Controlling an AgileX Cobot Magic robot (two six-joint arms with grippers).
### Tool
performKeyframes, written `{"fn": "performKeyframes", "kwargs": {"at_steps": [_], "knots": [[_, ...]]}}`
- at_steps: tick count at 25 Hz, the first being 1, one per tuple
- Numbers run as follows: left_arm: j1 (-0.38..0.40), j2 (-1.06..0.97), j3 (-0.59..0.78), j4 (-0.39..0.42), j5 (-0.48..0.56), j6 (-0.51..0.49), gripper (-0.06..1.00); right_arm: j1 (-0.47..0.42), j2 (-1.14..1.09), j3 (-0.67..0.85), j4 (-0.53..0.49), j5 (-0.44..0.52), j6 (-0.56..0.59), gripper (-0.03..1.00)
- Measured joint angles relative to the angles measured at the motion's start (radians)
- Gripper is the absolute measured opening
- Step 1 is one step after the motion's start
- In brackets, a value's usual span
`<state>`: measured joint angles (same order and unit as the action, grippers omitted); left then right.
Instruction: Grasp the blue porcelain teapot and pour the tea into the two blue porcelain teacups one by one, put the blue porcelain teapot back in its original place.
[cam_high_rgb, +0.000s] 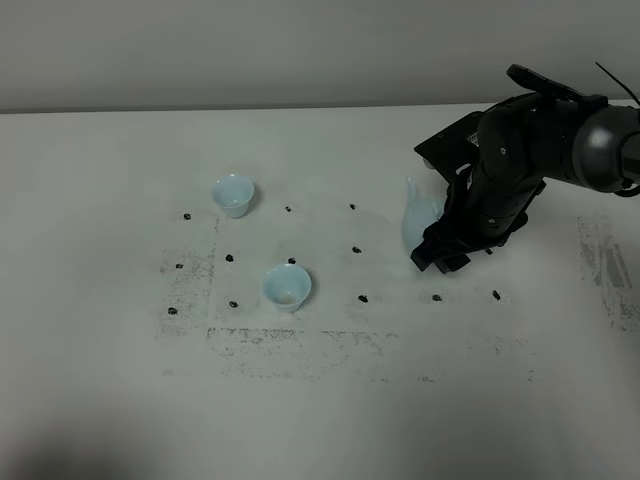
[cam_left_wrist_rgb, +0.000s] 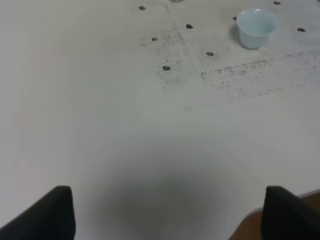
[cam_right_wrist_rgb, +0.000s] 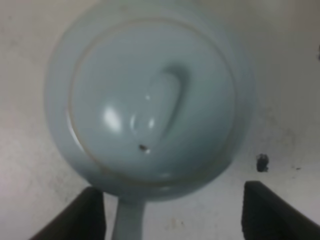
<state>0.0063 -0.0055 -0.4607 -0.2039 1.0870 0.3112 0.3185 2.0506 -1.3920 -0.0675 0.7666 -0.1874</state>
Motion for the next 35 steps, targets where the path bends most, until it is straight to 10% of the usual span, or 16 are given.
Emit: {"fn": "performKeyframes", "kwargs": {"at_steps": [18, 35], "knots": [[0.000, 0.000, 0.000, 0.000, 0.000, 0.000, 0.72, -0.001, 0.002, 0.000, 0.001, -0.005, -0.001, 0.53], [0.000, 0.000, 0.000, 0.000, 0.000, 0.000, 0.72, -0.001, 0.002, 0.000, 0.053, -0.003, -0.001, 0.11]]}}
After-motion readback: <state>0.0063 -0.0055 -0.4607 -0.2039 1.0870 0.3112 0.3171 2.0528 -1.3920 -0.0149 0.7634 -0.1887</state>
